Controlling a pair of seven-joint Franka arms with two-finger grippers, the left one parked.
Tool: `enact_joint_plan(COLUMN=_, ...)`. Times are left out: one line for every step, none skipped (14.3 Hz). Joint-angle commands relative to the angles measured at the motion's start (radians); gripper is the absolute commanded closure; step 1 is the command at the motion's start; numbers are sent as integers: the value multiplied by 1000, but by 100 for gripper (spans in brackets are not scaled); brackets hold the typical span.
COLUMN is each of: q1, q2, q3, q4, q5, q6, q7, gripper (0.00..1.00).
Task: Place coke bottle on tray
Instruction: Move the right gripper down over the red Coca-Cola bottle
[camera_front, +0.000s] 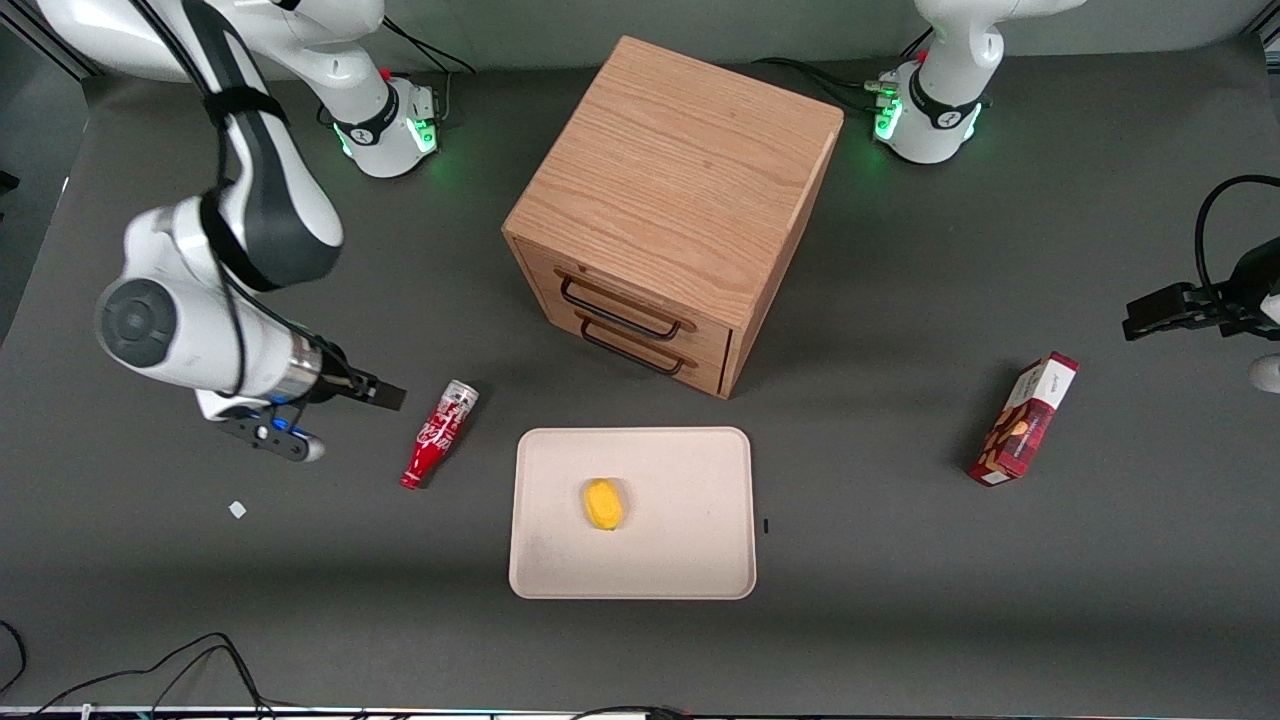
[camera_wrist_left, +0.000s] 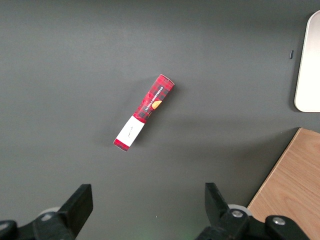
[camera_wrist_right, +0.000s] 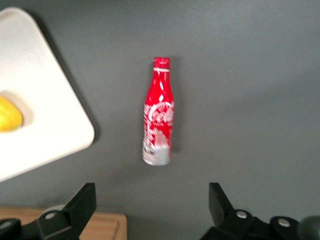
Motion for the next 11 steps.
enact_joint_plan(q1=16, q2=19, q3=2, q4=-98, q5=-30, q6=167, q7=112, gripper=0)
enact_joint_plan(q1=32, q2=37, q3=2, q4=-123, q5=-49, q6=227, q7=150, gripper=0)
enact_joint_plan(q1=33, q2=63, q3=2, q4=-141, q5=-82, q6=285, q7=199, gripper=0)
enact_joint_plan(q1=36, q2=94, q3=2, q4=-150, q5=-119, q6=332, q7=253, gripper=0)
enact_joint_plan(q1=47, q2=121, q3=2, q4=-152, q5=-150, q6=361, q7=291, gripper=0)
enact_joint_plan(q1=50, q2=146, q3=2, q4=-155, q5=-164, q6=387, q7=304, gripper=0)
enact_joint_plan(q1=50, q2=166, q3=2, q4=-164, q5=-167, q6=419, q7=313, gripper=0)
enact_joint_plan(q1=50, q2=180, q3=2, q4=-178, q5=-178, q6=450, q7=324, gripper=0)
enact_joint_plan(q1=50, q2=192, q3=2, q4=-187, q5=-199, q6=473, q7=338, gripper=0)
enact_joint_plan(q1=50, q2=206, q3=2, q4=-193, q5=-222, q6=487, q7=347, gripper=0)
enact_joint_plan(q1=50, q2=221, q3=2, q4=-195, q5=-237, q6=493, q7=348, gripper=0)
